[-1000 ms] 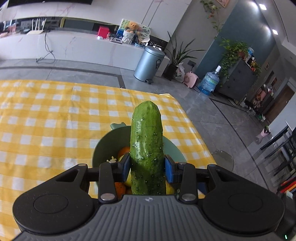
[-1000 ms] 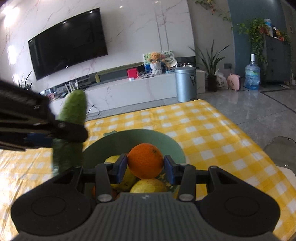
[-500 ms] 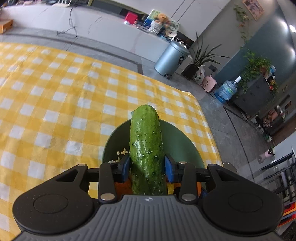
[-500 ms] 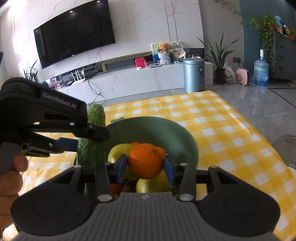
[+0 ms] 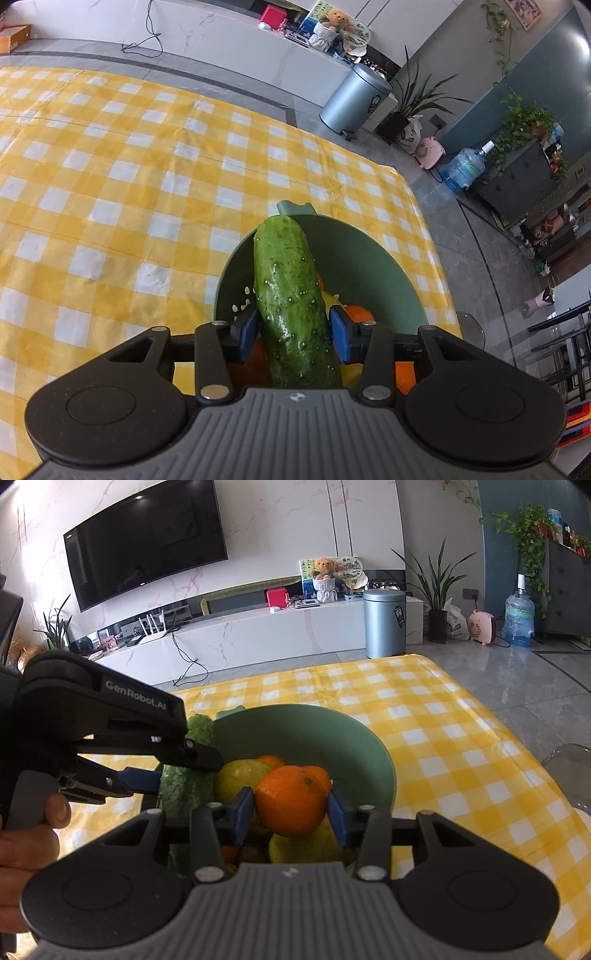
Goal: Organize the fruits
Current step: 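Open both tools to drop the cucumber and tangerine into the colander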
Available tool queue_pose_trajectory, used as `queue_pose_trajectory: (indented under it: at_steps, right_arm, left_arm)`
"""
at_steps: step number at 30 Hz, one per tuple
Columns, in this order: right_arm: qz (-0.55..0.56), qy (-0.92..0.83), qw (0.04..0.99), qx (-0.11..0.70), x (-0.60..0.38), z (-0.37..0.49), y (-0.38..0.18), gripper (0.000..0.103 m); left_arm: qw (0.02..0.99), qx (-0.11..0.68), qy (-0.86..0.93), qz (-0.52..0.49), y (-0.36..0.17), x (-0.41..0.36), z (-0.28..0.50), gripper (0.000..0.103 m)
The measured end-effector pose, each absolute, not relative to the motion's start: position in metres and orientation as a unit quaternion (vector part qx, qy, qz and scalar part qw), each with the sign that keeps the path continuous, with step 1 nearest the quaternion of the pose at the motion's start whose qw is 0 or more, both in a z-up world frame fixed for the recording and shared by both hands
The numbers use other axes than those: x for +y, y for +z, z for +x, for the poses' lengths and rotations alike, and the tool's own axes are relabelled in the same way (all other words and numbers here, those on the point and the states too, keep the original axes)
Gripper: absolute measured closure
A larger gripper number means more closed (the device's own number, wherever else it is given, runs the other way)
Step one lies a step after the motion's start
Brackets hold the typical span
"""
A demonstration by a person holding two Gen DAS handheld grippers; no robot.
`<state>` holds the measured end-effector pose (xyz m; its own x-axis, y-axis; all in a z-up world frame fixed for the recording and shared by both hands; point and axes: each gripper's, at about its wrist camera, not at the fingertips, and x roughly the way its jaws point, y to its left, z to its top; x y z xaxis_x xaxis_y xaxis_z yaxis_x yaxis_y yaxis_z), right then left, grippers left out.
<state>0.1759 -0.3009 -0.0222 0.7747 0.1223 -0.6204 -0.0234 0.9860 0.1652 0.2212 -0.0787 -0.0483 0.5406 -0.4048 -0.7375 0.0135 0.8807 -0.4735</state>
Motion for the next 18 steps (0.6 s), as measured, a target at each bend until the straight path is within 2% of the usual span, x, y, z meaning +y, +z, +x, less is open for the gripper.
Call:
queue_pose_trajectory:
  at_steps: [18]
  right_arm:
    - [0.102, -0.025, 0.931, 0.351, -0.319, 0.205, -0.036, 0.061]
  left_arm:
    - [0.875, 0.432, -0.127, -0.178, -0.031, -0.068, 0.184, 0.055]
